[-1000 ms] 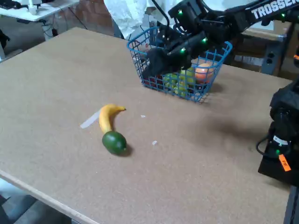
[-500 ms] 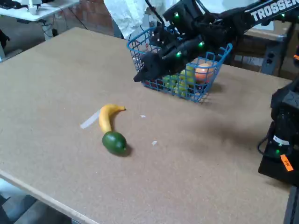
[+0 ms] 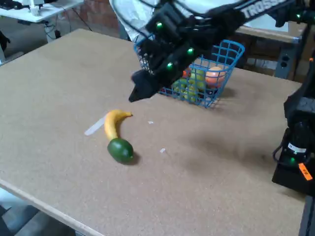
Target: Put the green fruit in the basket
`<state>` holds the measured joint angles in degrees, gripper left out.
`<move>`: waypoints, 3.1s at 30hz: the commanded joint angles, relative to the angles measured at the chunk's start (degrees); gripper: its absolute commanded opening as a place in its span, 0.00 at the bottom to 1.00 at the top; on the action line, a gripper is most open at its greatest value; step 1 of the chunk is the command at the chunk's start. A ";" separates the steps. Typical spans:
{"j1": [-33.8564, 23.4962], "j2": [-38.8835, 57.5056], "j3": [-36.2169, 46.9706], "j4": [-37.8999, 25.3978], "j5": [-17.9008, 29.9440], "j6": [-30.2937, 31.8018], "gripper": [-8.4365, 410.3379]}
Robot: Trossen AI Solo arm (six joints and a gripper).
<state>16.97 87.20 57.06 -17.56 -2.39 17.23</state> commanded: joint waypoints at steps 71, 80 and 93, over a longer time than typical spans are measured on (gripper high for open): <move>6.91 32.46 10.01 11.89 5.53 9.49 0.96; 7.17 32.46 10.01 12.81 5.92 10.05 0.68; 7.17 32.46 9.99 10.19 7.48 11.17 0.28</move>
<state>24.14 119.61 67.07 -5.85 3.51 27.51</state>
